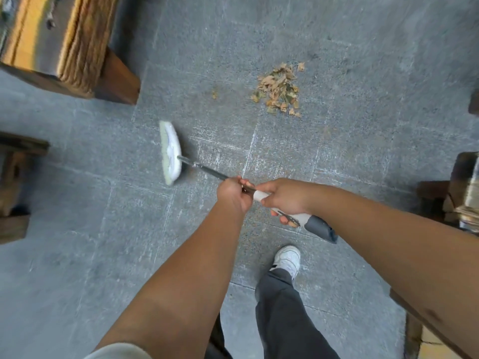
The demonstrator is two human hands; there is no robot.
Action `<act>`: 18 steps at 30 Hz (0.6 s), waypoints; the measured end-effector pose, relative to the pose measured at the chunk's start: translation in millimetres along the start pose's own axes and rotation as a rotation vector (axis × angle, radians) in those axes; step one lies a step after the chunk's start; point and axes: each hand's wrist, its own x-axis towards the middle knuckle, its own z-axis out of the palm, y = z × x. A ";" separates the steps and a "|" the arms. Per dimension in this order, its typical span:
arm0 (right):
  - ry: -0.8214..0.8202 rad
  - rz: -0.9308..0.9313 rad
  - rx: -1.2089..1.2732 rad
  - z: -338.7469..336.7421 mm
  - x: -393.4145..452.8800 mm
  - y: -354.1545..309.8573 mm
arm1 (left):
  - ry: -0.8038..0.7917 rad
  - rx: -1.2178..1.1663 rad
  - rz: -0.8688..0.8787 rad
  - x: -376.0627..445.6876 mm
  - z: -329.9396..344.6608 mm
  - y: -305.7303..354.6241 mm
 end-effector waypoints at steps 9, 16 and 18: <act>0.143 0.033 -0.220 -80.5 -9.3 6.6 | -0.135 0.036 -0.048 35.1 87.3 -33.8; 0.312 0.067 0.134 -139.6 -40.8 14.7 | -0.287 0.245 -0.063 17.0 181.3 -49.2; 0.313 0.044 0.206 -149.3 -46.7 17.9 | -0.294 0.255 -0.048 9.9 191.9 -52.6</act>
